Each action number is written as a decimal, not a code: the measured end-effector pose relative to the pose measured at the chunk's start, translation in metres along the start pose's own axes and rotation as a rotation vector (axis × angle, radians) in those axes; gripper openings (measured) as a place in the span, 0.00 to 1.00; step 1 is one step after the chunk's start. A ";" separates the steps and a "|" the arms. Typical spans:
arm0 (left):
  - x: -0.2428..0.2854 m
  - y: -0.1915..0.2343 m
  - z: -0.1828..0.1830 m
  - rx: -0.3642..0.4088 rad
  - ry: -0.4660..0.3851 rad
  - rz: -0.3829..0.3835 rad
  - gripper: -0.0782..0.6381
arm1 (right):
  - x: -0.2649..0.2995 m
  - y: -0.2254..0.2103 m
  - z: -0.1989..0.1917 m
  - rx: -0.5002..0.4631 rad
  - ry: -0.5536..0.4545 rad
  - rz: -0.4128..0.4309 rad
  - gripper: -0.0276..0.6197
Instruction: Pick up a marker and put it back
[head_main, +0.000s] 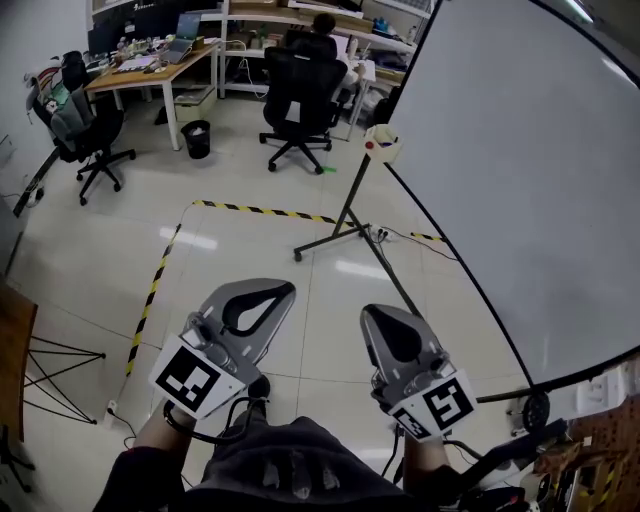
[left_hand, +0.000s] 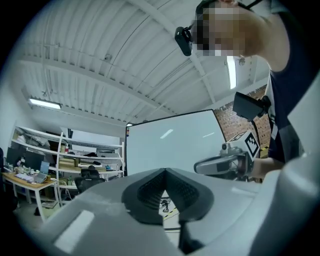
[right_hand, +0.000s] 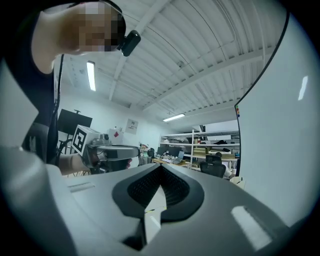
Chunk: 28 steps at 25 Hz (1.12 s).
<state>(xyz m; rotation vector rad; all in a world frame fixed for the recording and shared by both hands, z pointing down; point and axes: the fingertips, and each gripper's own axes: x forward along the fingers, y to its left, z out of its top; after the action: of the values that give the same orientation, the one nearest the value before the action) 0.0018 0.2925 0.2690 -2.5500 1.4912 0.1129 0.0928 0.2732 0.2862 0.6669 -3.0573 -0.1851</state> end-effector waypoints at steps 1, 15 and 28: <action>0.010 0.016 -0.002 0.003 0.002 -0.015 0.12 | 0.015 -0.010 0.001 0.002 -0.004 -0.011 0.05; 0.150 0.155 -0.044 -0.012 -0.002 -0.166 0.12 | 0.135 -0.153 -0.018 -0.009 0.011 -0.163 0.05; 0.329 0.230 -0.086 0.007 0.067 -0.134 0.12 | 0.214 -0.331 -0.044 0.022 0.017 -0.079 0.05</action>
<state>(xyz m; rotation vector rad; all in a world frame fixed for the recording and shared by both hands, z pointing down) -0.0389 -0.1159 0.2734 -2.6634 1.3356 0.0036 0.0367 -0.1198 0.2876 0.7865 -3.0230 -0.1459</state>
